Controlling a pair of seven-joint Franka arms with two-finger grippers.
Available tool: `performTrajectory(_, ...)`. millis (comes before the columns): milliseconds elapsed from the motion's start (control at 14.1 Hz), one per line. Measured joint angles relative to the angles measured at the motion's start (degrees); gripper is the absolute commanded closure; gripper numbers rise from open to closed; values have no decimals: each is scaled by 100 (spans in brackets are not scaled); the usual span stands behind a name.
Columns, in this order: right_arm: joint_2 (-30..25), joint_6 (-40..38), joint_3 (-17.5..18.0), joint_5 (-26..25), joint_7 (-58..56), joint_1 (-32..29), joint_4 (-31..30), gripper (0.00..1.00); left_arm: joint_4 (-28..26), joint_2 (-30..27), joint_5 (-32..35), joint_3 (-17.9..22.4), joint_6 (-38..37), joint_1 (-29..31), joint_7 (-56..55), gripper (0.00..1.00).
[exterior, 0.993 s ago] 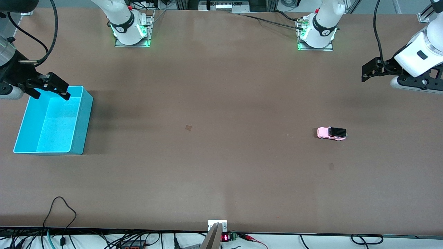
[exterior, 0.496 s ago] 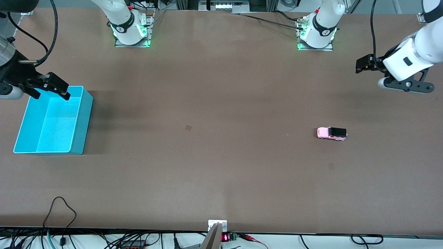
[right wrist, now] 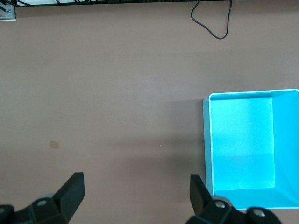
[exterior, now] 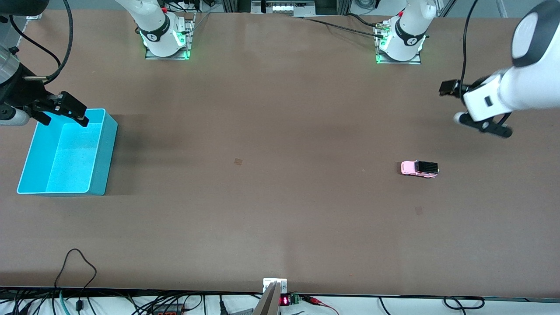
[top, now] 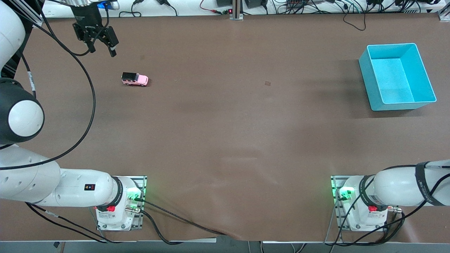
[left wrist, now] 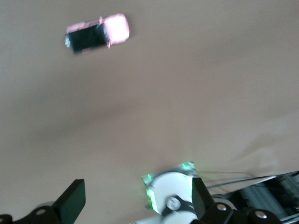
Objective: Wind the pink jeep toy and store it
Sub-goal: 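Move the left gripper down over the pink toy jeep, then close the left gripper on the pink jeep's rear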
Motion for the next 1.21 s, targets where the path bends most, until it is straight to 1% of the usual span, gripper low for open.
performTrajectory(284, 0, 2, 0, 0, 0, -1, 1, 0, -183, 572, 315, 16, 950, 92, 1879, 0)
performTrajectory(496, 0, 2, -2, 0, 0, -1, 1, 0, -363, 927, 440, 33, 2055, 268, 3305, 0)
performTrajectory(638, 0, 2, -3, 0, 0, -3, 1, 0, -708, 1065, 497, 43, 3003, 396, 4161, 0)
performTrajectory(851, 1, 2, -4, 0, 0, -3, 1, 0, -1463, 1145, 701, 38, 4438, 430, 5146, 0)
performTrajectory(993, 1, 2, -4, 0, 0, -4, 1, 0, -1861, 1166, 743, 24, 5114, 421, 5665, 0)
performTrajectory(1205, 1, 2, -4, 0, 0, -4, 1, 0, -2278, 1296, 751, 18, 5851, 403, 6125, 0)
